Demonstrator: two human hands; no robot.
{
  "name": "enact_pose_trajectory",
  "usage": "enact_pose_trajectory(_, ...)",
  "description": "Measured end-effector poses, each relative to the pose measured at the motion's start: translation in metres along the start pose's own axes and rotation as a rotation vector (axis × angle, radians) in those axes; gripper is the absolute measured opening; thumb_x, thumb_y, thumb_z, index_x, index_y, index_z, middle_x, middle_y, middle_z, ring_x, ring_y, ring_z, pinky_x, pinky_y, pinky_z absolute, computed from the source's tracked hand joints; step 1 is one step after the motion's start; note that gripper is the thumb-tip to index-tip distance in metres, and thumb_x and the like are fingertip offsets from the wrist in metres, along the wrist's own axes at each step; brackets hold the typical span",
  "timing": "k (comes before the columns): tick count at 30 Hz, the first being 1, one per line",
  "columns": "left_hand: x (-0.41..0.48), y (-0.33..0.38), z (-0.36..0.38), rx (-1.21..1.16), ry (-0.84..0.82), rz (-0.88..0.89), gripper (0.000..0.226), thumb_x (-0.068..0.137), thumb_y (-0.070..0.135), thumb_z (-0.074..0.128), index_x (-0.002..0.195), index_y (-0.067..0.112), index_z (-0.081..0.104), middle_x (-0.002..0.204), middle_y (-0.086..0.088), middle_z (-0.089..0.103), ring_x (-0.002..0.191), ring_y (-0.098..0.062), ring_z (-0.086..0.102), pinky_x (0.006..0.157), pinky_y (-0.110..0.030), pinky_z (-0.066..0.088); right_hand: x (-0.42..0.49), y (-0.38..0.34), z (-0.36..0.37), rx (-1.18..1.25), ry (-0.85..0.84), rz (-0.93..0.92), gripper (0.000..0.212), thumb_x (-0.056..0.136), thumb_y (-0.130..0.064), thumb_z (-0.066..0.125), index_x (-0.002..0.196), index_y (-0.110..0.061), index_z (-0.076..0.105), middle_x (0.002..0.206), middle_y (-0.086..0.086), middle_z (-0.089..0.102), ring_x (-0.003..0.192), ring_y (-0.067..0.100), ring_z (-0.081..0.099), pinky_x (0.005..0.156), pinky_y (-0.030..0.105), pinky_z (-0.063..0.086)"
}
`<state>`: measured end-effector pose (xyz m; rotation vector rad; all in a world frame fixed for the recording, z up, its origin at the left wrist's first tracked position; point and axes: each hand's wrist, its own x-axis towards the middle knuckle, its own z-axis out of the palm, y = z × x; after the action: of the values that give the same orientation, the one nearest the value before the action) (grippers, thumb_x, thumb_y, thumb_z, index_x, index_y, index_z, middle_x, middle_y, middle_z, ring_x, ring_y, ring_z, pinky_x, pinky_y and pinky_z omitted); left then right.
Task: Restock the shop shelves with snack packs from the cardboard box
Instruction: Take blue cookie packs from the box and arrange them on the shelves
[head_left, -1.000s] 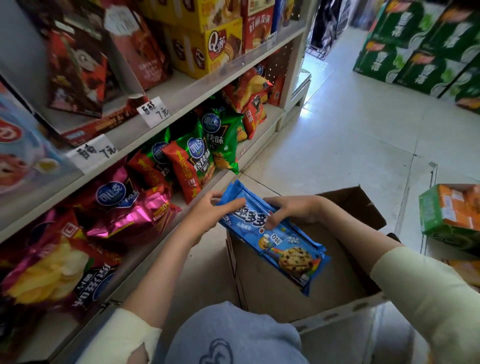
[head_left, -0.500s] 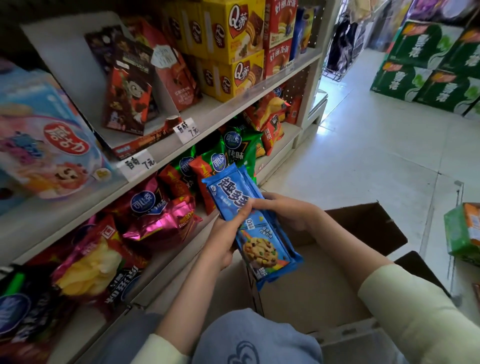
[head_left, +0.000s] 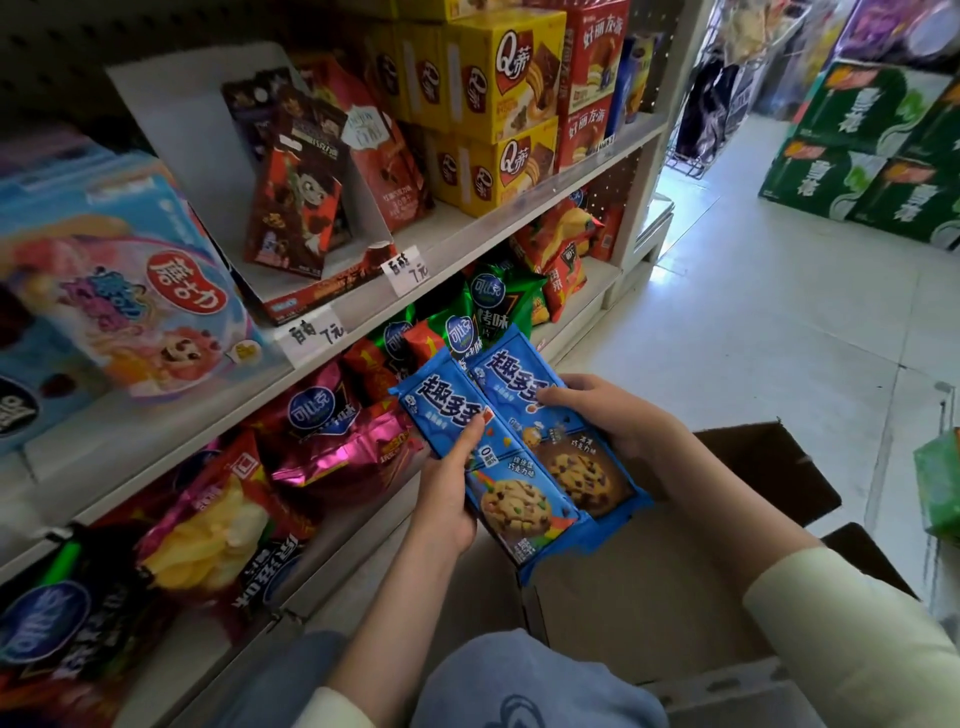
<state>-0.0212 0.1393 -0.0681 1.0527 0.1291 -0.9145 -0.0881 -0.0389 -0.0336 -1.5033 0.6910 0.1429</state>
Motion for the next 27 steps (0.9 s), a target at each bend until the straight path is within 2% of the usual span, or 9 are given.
enact_pose_trajectory(2, 0.002, -0.003, 0.002, 0.019, 0.019, 0.016, 0.041, 0.079, 0.025, 0.074, 0.117, 0.013, 0.064, 0.106, -0.010, 0.073, 0.095, -0.030, 0.071, 0.081, -0.047, 0.057, -0.002, 0.000, -0.005, -0.002, 0.012, -0.005, 0.032, 0.090, -0.034, 0.062, 0.112, -0.011, 0.058, 0.101, 0.015, 0.072, 0.081, 0.027, 0.069, 0.083, 0.044, 0.057)
enact_pose_trajectory(5, 0.001, -0.006, 0.007, 0.051, 0.002, 0.031, 0.033, 0.079, 0.022, 0.074, 0.110, 0.013, 0.066, 0.099, -0.008, 0.075, 0.087, -0.027, 0.073, 0.074, -0.041, 0.059, -0.006, -0.002, -0.010, -0.002, 0.055, -0.003, 0.026, 0.090, -0.036, 0.061, 0.103, -0.013, 0.061, 0.088, 0.007, 0.074, 0.071, 0.019, 0.071, 0.073, 0.034, 0.060)
enact_pose_trajectory(7, 0.001, -0.006, 0.011, 0.063, 0.006, 0.020, 0.033, 0.079, 0.021, 0.075, 0.109, 0.013, 0.065, 0.095, -0.008, 0.075, 0.082, -0.027, 0.073, 0.070, -0.040, 0.059, -0.006, -0.001, -0.012, -0.002, 0.078, -0.004, 0.027, 0.089, -0.037, 0.062, 0.102, -0.014, 0.062, 0.086, 0.006, 0.074, 0.070, 0.018, 0.071, 0.072, 0.033, 0.060)
enact_pose_trajectory(10, 0.002, -0.005, 0.015, 0.097, -0.020, 0.008, 0.039, 0.078, 0.022, 0.076, 0.113, 0.012, 0.063, 0.096, -0.008, 0.075, 0.085, -0.027, 0.073, 0.076, -0.043, 0.059, -0.006, 0.003, -0.013, 0.011, 0.101, 0.002, 0.037, 0.087, -0.040, 0.064, 0.113, -0.013, 0.059, 0.096, 0.011, 0.074, 0.082, 0.026, 0.071, 0.080, 0.041, 0.058)
enact_pose_trajectory(14, 0.001, -0.002, 0.023, 0.089, -0.113, -0.034, 0.034, 0.083, 0.022, 0.071, 0.114, 0.011, 0.065, 0.102, -0.010, 0.074, 0.091, -0.028, 0.071, 0.075, -0.039, 0.059, -0.009, 0.003, -0.016, 0.026, 0.120, -0.010, 0.042, 0.087, -0.039, 0.065, 0.120, -0.015, 0.056, 0.099, 0.010, 0.074, 0.086, 0.028, 0.071, 0.079, 0.041, 0.058)
enact_pose_trajectory(17, -0.001, -0.002, 0.034, 0.084, -0.146, -0.087, 0.033, 0.085, 0.025, 0.069, 0.114, 0.010, 0.067, 0.109, -0.013, 0.071, 0.098, -0.031, 0.069, 0.085, -0.047, 0.056, -0.014, -0.002, -0.016, 0.061, 0.109, -0.009, 0.043, 0.087, -0.038, 0.065, 0.121, -0.014, 0.055, 0.102, 0.011, 0.073, 0.088, 0.029, 0.071, 0.077, 0.041, 0.058)
enact_pose_trajectory(24, -0.010, 0.013, 0.060, 0.046, -0.106, -0.179, 0.049, 0.079, 0.039, 0.070, 0.121, 0.015, 0.063, 0.113, -0.013, 0.070, 0.103, -0.033, 0.067, 0.095, -0.054, 0.049, -0.036, -0.027, -0.010, 0.036, 0.109, -0.021, 0.034, 0.092, -0.042, 0.055, 0.117, -0.018, 0.055, 0.105, 0.005, 0.072, 0.090, 0.025, 0.072, 0.075, 0.038, 0.058)
enact_pose_trajectory(27, -0.024, 0.025, 0.081, 0.032, -0.055, -0.155, 0.049, 0.079, 0.040, 0.070, 0.122, 0.016, 0.062, 0.112, -0.012, 0.070, 0.101, -0.033, 0.068, 0.093, -0.055, 0.050, -0.050, -0.050, -0.013, 0.007, 0.128, -0.021, 0.033, 0.093, -0.045, 0.051, 0.117, -0.022, 0.056, 0.110, 0.003, 0.070, 0.094, 0.023, 0.070, 0.087, 0.044, 0.055)
